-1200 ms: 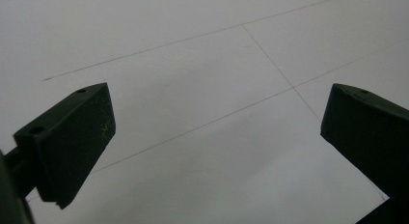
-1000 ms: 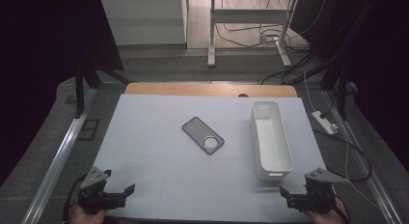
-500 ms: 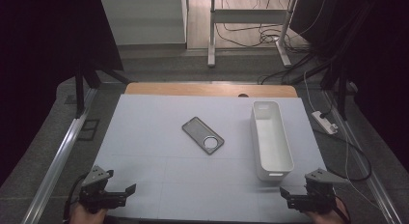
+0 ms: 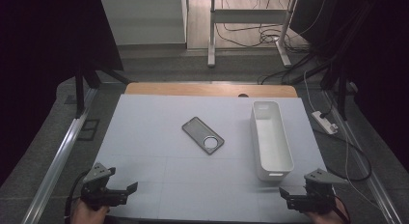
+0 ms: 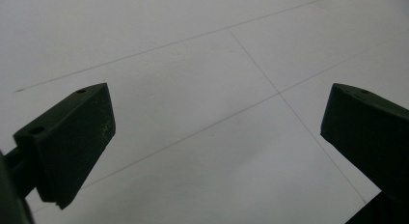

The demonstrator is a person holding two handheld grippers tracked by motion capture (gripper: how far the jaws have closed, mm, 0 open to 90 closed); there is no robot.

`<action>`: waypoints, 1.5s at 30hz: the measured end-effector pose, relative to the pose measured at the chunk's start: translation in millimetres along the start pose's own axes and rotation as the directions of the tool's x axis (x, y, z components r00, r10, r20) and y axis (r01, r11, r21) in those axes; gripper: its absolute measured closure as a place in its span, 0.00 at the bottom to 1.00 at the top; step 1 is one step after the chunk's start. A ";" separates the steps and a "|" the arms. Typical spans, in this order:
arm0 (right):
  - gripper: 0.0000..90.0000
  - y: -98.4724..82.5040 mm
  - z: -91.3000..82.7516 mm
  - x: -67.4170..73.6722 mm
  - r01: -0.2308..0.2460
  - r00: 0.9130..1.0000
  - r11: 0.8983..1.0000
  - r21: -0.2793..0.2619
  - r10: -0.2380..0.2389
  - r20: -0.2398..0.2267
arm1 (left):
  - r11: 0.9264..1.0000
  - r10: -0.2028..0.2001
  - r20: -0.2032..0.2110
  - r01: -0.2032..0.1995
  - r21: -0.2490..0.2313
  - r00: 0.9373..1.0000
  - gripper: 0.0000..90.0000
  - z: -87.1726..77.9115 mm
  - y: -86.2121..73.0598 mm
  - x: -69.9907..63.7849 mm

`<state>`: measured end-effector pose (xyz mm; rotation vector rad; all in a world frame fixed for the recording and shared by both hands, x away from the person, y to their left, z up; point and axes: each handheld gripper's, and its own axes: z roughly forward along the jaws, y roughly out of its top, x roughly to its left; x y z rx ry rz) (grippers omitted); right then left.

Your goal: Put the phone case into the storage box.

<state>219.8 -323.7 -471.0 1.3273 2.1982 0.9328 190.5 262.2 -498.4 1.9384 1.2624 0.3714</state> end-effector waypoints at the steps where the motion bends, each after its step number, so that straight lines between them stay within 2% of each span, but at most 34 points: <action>1: 0.00 0.0 0.1 -0.1 -0.001 1.000 1.000 0.000 0.001 0.001 | 1.000 0.004 -0.001 -0.004 -0.001 1.000 0.00 0.4 0.7 0.0; 3: 0.00 0.2 0.1 0.1 0.000 1.000 1.000 -0.002 0.000 0.002 | 1.000 0.014 0.002 -0.014 -0.006 1.000 0.00 1.4 1.8 0.4; 11: 0.00 0.4 0.4 1.0 0.009 1.000 1.000 0.000 -0.009 0.006 | 1.000 0.008 0.029 -0.008 -0.009 1.000 0.00 6.5 8.9 1.4; 15: 0.00 0.5 0.6 1.1 0.010 1.000 1.000 0.000 -0.010 0.003 | 1.000 0.020 0.049 -0.021 0.014 0.999 0.00 10.1 17.1 0.3; 22: 0.00 0.7 0.8 1.2 0.013 1.000 1.000 0.000 -0.013 -0.001 | 0.998 0.039 0.053 -0.041 0.039 0.998 0.00 18.3 30.3 -0.5; 28: 0.00 0.6 0.9 0.9 0.010 1.000 1.000 -0.002 -0.010 -0.002 | 0.997 0.039 0.076 -0.043 0.057 0.996 0.00 27.8 40.8 -1.5; 37: 0.00 0.6 1.1 0.9 0.013 1.000 1.000 0.000 -0.013 -0.008 | 0.993 0.070 0.073 -0.076 0.086 0.995 0.00 39.8 55.0 -4.6; 42: 0.00 0.6 1.1 0.4 0.009 1.000 1.000 -0.001 -0.009 -0.008 | 0.992 0.078 0.086 -0.086 0.096 0.993 0.00 46.2 62.1 -5.3; 45: 0.00 0.6 1.3 0.4 0.009 1.000 1.000 0.000 -0.009 -0.009 | 0.989 0.097 0.084 -0.105 0.101 0.992 0.00 50.7 67.7 -6.0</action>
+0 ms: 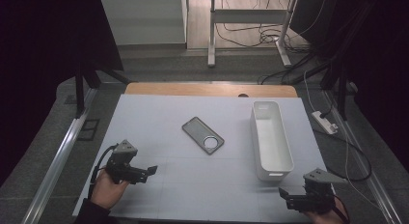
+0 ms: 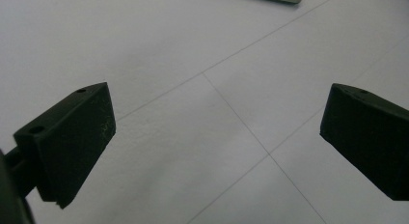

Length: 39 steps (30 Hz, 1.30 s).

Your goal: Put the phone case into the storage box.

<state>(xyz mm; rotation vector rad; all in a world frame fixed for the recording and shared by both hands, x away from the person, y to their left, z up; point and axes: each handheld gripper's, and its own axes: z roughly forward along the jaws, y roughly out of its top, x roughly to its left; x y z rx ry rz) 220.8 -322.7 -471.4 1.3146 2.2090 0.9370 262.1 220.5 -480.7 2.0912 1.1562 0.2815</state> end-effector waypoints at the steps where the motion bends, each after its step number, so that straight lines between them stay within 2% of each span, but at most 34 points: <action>1: 0.00 0.0 0.1 0.0 0.000 1.000 1.000 0.001 0.000 -0.001 | 1.000 0.003 0.001 -0.003 -0.002 1.000 0.00 0.9 1.5 0.3; 17: 0.00 0.2 0.2 -0.4 0.000 1.000 1.000 0.005 0.000 -0.003 | 1.000 0.012 0.022 -0.012 -0.002 1.000 0.00 15.8 28.2 5.5; 23: 0.00 0.2 0.1 0.0 0.005 1.000 1.000 0.007 -0.005 -0.002 | 0.999 0.039 0.019 -0.040 0.016 0.999 0.00 24.6 40.9 4.6; 26: 0.00 0.2 0.1 -0.1 0.005 1.000 1.000 0.007 -0.005 -0.003 | 0.999 0.039 0.047 -0.040 0.007 0.998 0.00 29.5 46.7 5.3; 31: 0.00 0.1 0.0 0.1 0.007 1.000 1.000 0.006 -0.007 -0.004 | 0.999 0.046 0.062 -0.048 0.017 0.997 0.00 38.8 56.1 7.4; 36: 0.00 0.1 0.1 0.3 0.009 1.000 1.000 0.006 -0.009 -0.008 | 0.998 0.056 0.064 -0.058 0.026 0.996 0.00 44.9 64.3 7.1; 39: 0.00 0.1 0.0 0.4 0.010 1.000 1.000 0.005 -0.010 -0.008 | 0.997 0.076 0.059 -0.077 0.026 0.995 0.00 49.6 71.7 6.7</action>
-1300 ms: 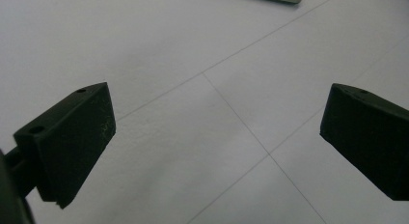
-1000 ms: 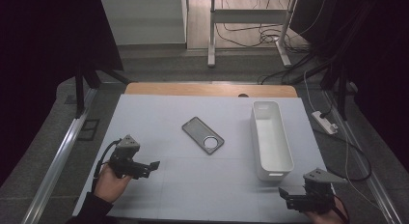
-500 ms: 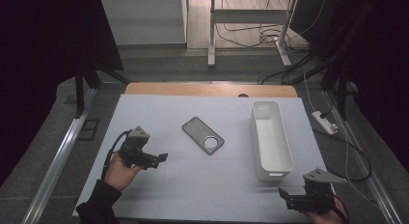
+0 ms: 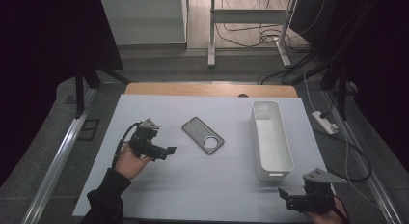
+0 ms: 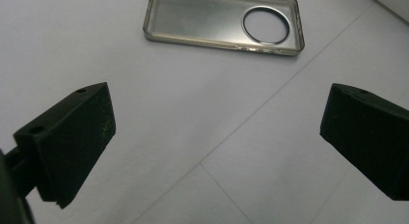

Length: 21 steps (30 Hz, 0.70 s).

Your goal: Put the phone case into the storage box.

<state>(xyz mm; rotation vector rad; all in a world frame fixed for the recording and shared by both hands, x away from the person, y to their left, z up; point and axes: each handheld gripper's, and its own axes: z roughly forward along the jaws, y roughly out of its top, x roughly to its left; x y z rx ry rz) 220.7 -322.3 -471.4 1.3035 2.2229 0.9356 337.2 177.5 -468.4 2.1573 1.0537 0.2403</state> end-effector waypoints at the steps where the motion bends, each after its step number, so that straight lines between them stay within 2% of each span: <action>1: 0.00 0.0 0.0 0.0 0.000 1.000 1.000 0.000 0.000 0.000 | 1.000 0.000 0.000 0.000 0.000 1.000 0.00 0.0 0.0 0.0; 5: 0.00 0.0 0.0 -0.2 0.000 1.000 1.000 0.000 0.000 -0.002 | 1.000 0.024 -0.006 -0.024 0.001 1.000 0.00 5.2 9.4 2.2; 12: 0.00 -0.3 -0.2 -0.1 0.000 1.000 1.000 -0.006 0.000 -0.002 | 0.999 0.040 0.000 -0.040 0.005 0.999 0.00 13.9 25.4 4.5; 21: 0.00 -0.4 -0.5 -0.3 0.002 1.000 1.000 -0.009 -0.002 -0.005 | 0.999 0.029 0.013 -0.029 0.014 0.999 0.00 26.2 38.6 7.6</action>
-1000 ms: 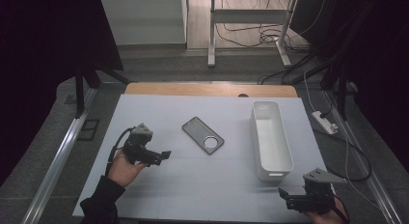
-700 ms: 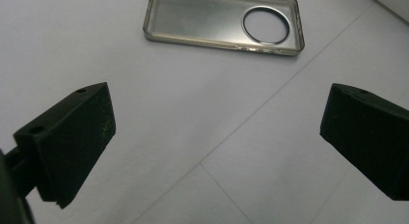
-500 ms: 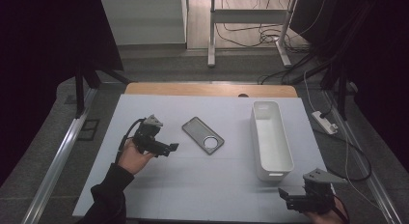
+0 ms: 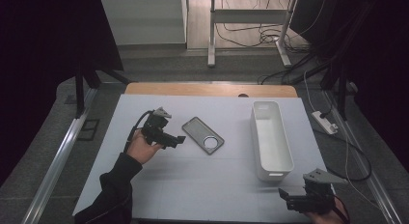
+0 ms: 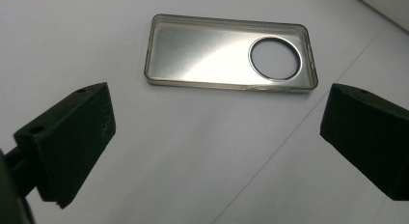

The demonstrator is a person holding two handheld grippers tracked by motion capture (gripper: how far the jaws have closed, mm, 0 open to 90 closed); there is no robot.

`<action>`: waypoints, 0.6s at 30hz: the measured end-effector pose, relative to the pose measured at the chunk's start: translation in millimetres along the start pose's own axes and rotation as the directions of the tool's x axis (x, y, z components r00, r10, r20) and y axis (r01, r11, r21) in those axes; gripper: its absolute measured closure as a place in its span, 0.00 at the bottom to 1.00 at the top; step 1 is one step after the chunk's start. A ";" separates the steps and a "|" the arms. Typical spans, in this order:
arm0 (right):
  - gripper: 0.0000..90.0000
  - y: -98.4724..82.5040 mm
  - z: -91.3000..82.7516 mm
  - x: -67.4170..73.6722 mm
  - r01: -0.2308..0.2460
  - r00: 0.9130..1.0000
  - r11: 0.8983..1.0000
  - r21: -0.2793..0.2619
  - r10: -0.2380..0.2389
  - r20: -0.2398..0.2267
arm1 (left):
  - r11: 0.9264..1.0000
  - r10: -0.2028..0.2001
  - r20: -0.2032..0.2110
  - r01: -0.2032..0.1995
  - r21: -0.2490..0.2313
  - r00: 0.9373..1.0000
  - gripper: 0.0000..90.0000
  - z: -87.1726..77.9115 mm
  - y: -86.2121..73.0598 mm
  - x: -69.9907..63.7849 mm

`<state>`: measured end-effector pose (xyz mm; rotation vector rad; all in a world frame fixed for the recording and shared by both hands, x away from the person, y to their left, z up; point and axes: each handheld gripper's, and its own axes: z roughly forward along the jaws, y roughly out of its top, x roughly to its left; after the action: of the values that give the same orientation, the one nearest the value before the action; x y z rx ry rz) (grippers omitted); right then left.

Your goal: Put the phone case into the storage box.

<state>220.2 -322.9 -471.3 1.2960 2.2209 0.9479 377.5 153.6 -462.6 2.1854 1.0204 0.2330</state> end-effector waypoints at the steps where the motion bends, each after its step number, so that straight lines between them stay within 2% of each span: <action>1: 0.00 0.0 0.0 0.0 0.000 1.000 1.000 0.000 0.000 -0.001 | 1.000 -0.001 0.004 0.001 0.000 1.000 0.00 1.6 1.8 0.8; 6: 0.00 -0.1 -0.1 0.0 0.000 1.000 1.000 -0.002 0.000 -0.001 | 1.000 0.021 0.011 -0.021 0.017 1.000 0.00 6.7 7.9 2.4; 18: 0.00 -0.2 -0.5 -0.3 0.000 1.000 1.000 -0.004 0.000 -0.004 | 0.998 0.040 0.015 -0.040 0.051 0.999 0.00 23.1 26.0 1.6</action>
<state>219.9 -323.4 -471.2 1.2934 2.2203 0.9554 404.2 131.2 -462.5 2.2523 0.9857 0.2116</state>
